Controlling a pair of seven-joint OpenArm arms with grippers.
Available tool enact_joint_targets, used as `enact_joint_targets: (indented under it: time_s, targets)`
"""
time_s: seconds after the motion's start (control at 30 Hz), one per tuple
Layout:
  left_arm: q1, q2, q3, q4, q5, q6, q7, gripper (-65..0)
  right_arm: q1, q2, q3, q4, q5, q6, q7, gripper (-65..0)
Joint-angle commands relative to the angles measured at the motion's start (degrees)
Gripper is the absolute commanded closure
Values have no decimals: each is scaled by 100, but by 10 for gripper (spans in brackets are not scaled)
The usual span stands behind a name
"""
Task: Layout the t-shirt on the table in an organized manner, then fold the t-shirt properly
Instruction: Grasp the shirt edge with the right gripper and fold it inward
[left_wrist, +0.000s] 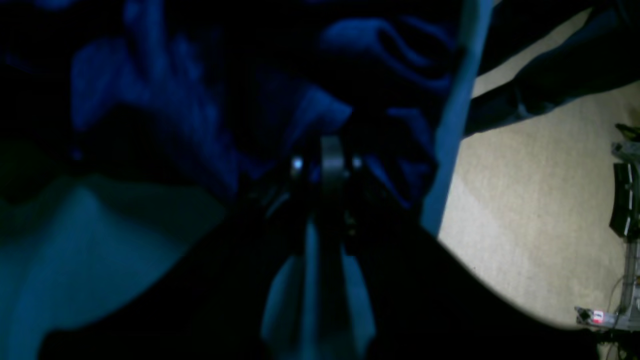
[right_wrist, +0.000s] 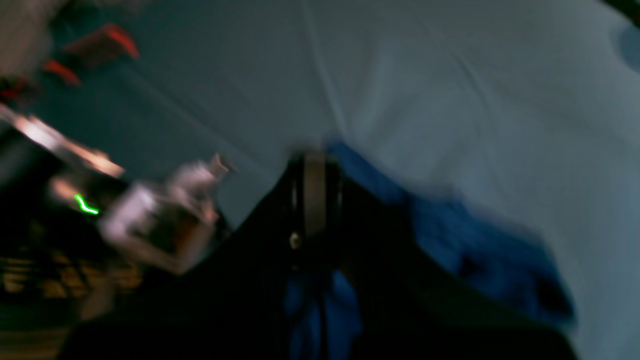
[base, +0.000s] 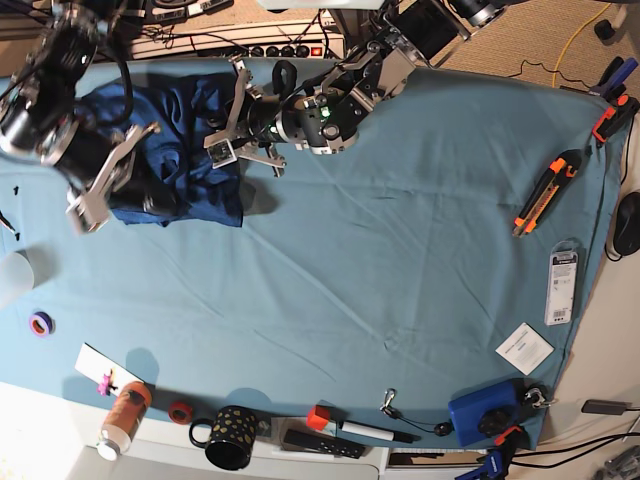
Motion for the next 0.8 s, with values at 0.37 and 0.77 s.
enact_joint_targets:
  time_s: [0.37, 0.77]
  targets:
    - [-79, 81, -4, 109, -98, -20, -127, -32, -863, 63, -35, 87, -2542, -1, 90, 0]
    - [-76, 81, -4, 109, -96, -20, -127, -32, -223, 42, -35, -1526, -2756, -1, 90, 0]
